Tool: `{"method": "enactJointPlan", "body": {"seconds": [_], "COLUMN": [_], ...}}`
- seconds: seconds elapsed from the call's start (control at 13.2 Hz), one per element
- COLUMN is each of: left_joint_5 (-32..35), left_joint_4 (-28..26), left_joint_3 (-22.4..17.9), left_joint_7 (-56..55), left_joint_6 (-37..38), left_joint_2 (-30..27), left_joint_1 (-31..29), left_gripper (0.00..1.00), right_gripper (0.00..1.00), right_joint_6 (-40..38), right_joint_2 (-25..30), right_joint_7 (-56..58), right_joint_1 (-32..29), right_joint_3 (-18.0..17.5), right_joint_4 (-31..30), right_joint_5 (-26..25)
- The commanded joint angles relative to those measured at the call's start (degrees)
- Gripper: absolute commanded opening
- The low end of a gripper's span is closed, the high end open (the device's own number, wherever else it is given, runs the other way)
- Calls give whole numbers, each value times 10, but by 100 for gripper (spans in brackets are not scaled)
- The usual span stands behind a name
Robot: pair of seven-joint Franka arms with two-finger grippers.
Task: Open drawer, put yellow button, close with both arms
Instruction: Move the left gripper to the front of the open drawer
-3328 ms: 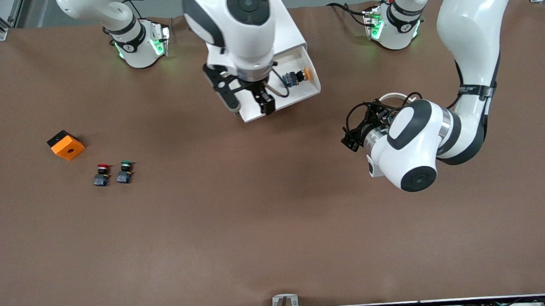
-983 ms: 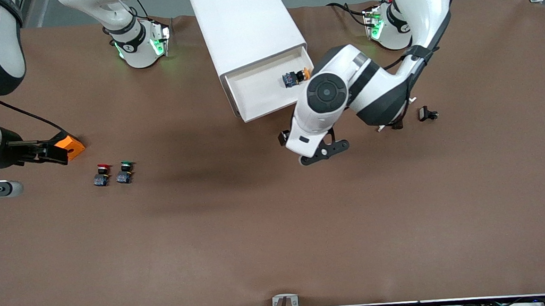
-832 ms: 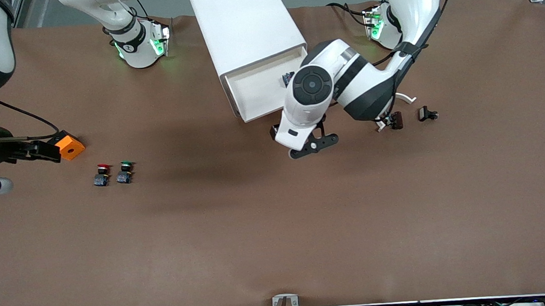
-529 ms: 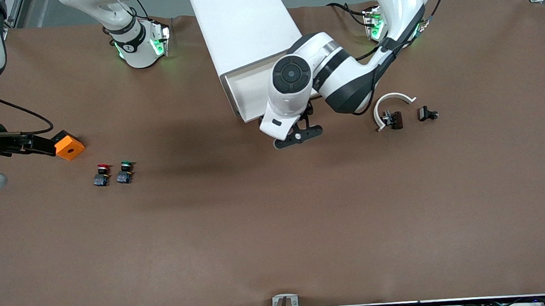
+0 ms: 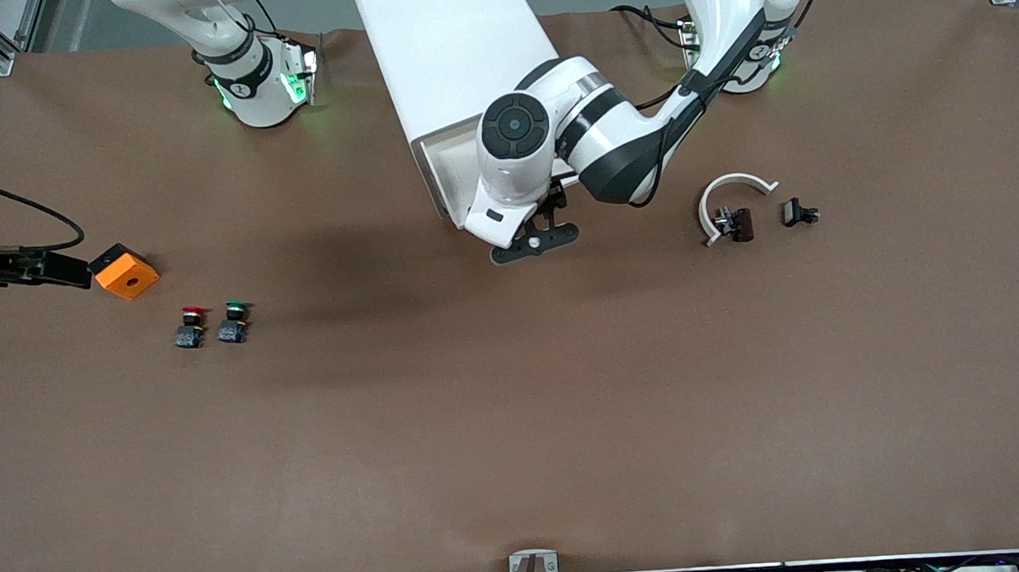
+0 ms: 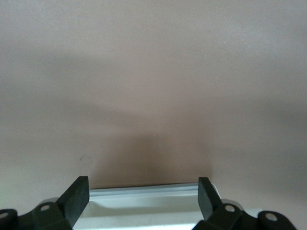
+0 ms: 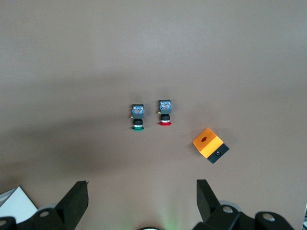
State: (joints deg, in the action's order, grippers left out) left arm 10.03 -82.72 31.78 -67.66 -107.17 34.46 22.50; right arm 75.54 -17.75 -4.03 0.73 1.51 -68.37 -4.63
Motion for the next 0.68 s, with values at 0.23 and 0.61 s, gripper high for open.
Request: {"method": "enactJointPlan", "body": {"seconds": [0.23, 0.61], "left_joint_5": [17, 16], "left_joint_4": [-21, -21], "left_joint_3": [0, 1], "left_joint_7": [-52, -79], "left_joint_6": [-8, 3], "left_joint_2": [-10, -10], "left_joint_1": [22, 47], "left_gripper": [100, 100], "right_gripper": [100, 100], "right_joint_6": [-38, -19], "right_joint_2": [32, 98], "right_joint_7": [-5, 11], "right_joint_1": [-53, -49], "right_joint_3": [-9, -9], "right_joint_4": [-15, -56], "right_joint_5": [59, 58]}}
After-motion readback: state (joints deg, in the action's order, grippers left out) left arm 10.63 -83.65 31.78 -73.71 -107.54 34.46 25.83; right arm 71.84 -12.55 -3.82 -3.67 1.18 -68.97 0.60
